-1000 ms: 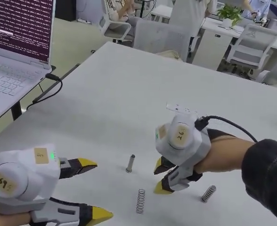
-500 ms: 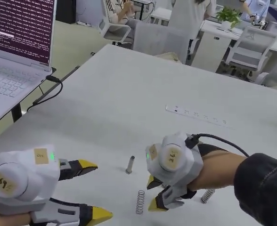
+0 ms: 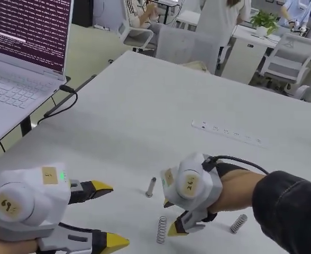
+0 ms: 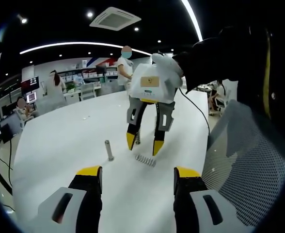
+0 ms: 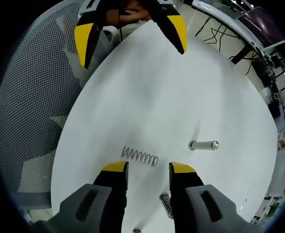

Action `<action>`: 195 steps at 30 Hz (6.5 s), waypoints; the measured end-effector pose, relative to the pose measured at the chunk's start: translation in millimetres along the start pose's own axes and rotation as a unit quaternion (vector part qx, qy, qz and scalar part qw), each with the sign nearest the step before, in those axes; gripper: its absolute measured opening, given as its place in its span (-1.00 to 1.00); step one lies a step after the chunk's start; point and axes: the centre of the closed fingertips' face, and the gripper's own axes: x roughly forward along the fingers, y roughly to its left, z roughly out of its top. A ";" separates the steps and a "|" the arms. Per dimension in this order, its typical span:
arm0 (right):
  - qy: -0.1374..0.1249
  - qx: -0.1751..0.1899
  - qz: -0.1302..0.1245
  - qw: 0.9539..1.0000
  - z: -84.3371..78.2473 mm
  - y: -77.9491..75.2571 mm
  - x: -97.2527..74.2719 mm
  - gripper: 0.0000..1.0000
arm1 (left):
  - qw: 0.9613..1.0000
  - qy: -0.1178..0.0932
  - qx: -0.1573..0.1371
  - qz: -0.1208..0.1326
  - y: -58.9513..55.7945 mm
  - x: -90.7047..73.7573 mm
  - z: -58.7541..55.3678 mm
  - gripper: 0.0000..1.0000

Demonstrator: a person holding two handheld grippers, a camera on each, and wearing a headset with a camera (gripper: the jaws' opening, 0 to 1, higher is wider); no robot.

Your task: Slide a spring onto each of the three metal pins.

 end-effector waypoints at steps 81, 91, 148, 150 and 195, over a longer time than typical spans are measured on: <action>-0.082 0.174 0.046 0.980 85.5 16.6 -34.3 -0.77 | 0.997 0.002 0.077 -0.025 -9.3 16.0 -2.7 -0.72; -0.074 0.174 0.049 0.981 82.8 19.9 -32.3 -0.83 | 0.996 -0.001 0.079 -0.028 -9.5 15.4 -1.6 -0.90; -0.363 0.230 0.054 0.901 109.7 10.4 -113.6 -0.75 | 0.977 -0.161 -0.109 -0.085 -8.5 -21.9 61.4 -0.95; -0.369 0.233 0.053 0.898 110.3 8.9 -115.1 -0.76 | 0.977 -0.164 -0.110 -0.085 -8.0 -22.6 63.1 -0.95; -0.223 0.165 0.066 0.959 100.6 25.6 -99.6 -0.84 | 0.994 -0.034 0.082 -0.070 -28.6 12.4 34.5 -0.94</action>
